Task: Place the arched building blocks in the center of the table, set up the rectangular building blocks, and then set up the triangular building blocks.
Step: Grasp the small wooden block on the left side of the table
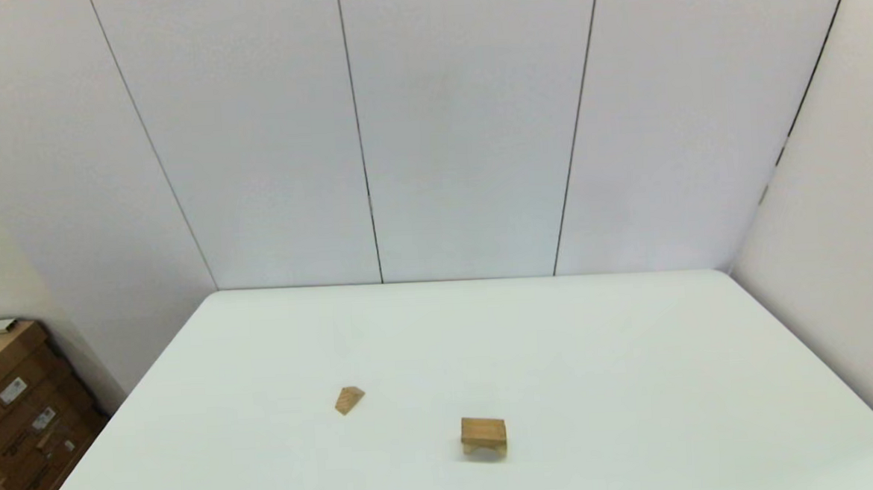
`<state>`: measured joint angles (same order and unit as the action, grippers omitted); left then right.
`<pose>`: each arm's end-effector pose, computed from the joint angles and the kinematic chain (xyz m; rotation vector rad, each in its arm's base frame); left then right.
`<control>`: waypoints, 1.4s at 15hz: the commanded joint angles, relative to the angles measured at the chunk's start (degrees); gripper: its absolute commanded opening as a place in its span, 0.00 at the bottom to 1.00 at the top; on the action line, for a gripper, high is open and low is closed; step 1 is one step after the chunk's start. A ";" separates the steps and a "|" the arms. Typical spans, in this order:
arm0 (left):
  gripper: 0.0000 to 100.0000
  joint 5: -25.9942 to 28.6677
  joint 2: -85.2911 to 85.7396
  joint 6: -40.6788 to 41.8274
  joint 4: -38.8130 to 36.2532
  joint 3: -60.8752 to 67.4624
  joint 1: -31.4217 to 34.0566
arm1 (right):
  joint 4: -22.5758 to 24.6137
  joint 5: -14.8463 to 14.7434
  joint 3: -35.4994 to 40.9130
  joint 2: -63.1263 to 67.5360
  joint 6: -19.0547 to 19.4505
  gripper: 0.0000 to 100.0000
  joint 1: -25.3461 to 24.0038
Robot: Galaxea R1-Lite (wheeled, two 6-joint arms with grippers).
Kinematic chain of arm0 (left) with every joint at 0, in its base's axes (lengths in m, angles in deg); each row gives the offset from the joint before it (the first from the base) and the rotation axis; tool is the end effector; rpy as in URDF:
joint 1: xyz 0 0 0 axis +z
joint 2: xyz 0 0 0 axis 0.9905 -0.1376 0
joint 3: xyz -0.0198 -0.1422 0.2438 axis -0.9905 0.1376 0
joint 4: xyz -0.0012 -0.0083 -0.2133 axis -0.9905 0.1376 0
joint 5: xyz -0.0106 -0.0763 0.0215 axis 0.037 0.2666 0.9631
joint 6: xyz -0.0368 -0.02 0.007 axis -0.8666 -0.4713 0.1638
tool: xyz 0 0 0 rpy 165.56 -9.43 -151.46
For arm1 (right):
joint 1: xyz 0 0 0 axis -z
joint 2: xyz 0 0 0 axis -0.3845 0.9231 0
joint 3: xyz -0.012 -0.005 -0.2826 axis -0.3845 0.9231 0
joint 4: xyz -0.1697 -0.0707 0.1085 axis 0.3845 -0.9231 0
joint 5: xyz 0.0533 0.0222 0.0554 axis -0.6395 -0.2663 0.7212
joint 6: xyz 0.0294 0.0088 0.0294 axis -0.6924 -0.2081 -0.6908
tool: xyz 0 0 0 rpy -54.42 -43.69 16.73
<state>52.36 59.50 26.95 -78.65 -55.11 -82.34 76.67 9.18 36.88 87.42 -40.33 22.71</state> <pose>0.0368 0.0001 0.0762 0.0003 0.0412 -0.0016 0.0324 0.0035 0.0829 -0.3138 0.0521 0.0941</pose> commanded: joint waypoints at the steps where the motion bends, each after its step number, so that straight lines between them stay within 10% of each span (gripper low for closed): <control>1: 1.00 -0.02 0.00 0.00 0.03 -0.02 -0.02 | 0.07 0.00 0.12 -0.05 0.38 1.00 -0.01; 6: 1.00 -0.02 0.00 0.00 0.03 0.06 -0.02 | 0.42 -0.35 0.38 -0.05 -1.03 1.00 -0.01; 13: 1.00 -0.02 -0.09 0.00 0.03 0.06 -0.02 | 6.66 -3.26 3.90 -0.05 -16.49 1.00 -0.01; 21: 1.00 -0.02 -0.09 0.00 0.03 -0.02 -0.02 | 6.66 -4.05 3.90 -0.05 -17.20 1.00 -0.01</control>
<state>52.36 59.50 26.95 -78.65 -55.08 -82.36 83.35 5.10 40.77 87.39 -57.57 22.71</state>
